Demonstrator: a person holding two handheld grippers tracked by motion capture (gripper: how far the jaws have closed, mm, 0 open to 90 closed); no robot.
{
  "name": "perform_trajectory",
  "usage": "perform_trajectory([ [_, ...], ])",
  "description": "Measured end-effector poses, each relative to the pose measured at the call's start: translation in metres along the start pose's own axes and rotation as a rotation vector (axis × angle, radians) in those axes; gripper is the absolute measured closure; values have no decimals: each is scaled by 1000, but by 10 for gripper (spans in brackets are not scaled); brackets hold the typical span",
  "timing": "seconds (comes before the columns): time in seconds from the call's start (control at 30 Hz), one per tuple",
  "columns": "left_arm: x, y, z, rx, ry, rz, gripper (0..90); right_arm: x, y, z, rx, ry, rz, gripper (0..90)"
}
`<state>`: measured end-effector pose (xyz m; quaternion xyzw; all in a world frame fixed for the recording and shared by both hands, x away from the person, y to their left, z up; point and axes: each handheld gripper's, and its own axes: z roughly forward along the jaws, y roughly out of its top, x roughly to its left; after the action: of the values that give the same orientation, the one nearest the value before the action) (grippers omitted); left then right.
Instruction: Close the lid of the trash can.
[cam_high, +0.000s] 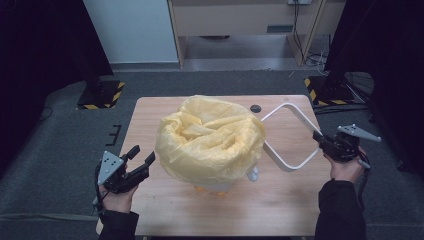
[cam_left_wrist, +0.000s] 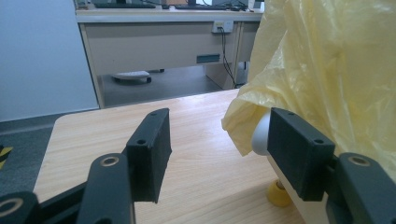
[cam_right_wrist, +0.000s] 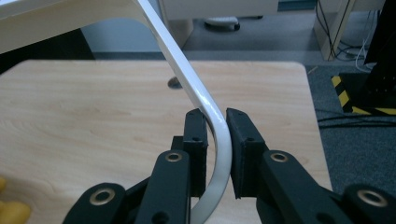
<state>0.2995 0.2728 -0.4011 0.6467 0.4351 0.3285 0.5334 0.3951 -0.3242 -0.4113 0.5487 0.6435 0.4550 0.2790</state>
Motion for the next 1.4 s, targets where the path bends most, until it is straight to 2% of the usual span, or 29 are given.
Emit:
perform_trajectory([
  [0.3,2,2,-2,-9,8,-4,394,4,33,-18,-107,-24,31,791],
  [0.63,3,4,-4,-19,5,-12,395,18,69,-34,-197,32,37,791],
  [1.03,3,4,-4,-23,5,-18,396,37,88,-38,-263,55,23,791],
  [1.23,4,4,-5,-24,5,-18,396,45,96,-45,-321,28,14,792],
  [1.4,4,4,-5,-25,5,-17,396,50,100,-54,-397,-1,7,792],
])
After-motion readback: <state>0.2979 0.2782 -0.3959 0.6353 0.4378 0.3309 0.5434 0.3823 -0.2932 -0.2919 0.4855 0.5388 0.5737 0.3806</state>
